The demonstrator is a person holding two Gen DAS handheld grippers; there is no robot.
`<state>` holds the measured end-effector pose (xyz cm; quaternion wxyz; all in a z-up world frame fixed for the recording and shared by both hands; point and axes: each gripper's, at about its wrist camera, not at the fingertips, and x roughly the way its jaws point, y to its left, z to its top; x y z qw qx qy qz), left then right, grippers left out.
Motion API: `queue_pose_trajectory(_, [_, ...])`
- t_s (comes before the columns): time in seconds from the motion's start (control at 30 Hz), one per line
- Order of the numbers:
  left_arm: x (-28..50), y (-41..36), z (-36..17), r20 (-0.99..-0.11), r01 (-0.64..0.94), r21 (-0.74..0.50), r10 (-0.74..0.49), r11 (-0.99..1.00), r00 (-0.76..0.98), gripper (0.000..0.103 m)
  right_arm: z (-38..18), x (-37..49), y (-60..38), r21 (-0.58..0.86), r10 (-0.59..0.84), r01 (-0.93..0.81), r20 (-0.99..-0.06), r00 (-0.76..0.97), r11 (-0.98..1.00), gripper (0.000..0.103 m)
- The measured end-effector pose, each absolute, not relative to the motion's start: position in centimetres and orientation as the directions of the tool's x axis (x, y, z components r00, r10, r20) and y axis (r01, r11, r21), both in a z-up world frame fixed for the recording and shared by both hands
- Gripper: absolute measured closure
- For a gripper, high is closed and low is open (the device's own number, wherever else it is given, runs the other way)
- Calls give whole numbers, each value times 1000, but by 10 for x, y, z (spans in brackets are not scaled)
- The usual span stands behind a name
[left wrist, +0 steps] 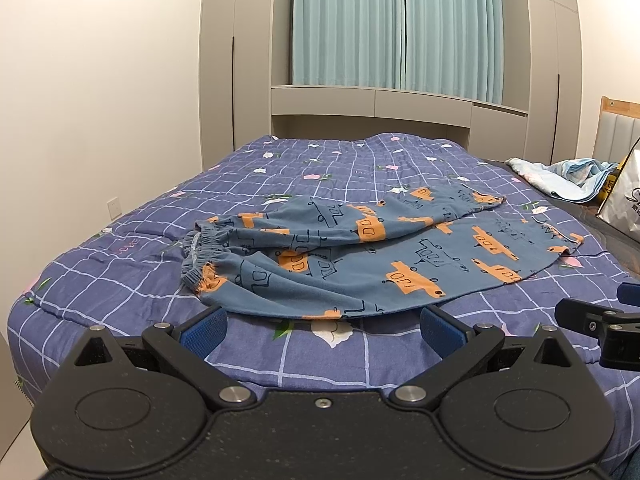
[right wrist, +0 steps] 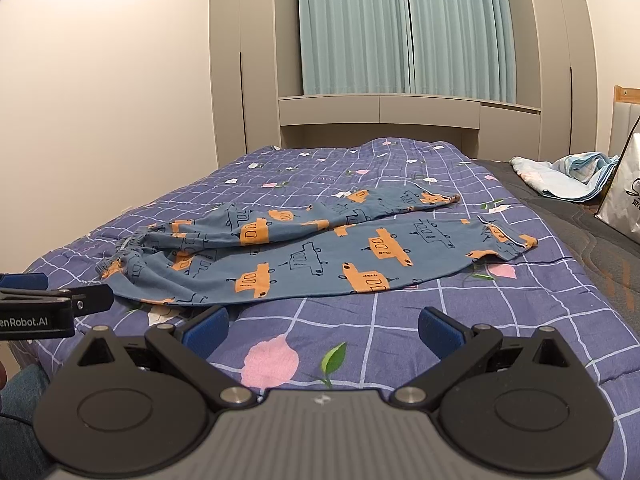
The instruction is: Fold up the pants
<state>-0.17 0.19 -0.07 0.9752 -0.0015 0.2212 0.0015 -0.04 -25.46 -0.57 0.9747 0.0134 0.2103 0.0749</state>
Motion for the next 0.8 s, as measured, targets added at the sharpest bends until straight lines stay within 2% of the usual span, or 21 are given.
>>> queue_pose_trajectory(0.8, [-1,3,-1,-436,-4,-1,3,1000,900,0,-8,-3,-254,54,151,-142,-415,897,988,0])
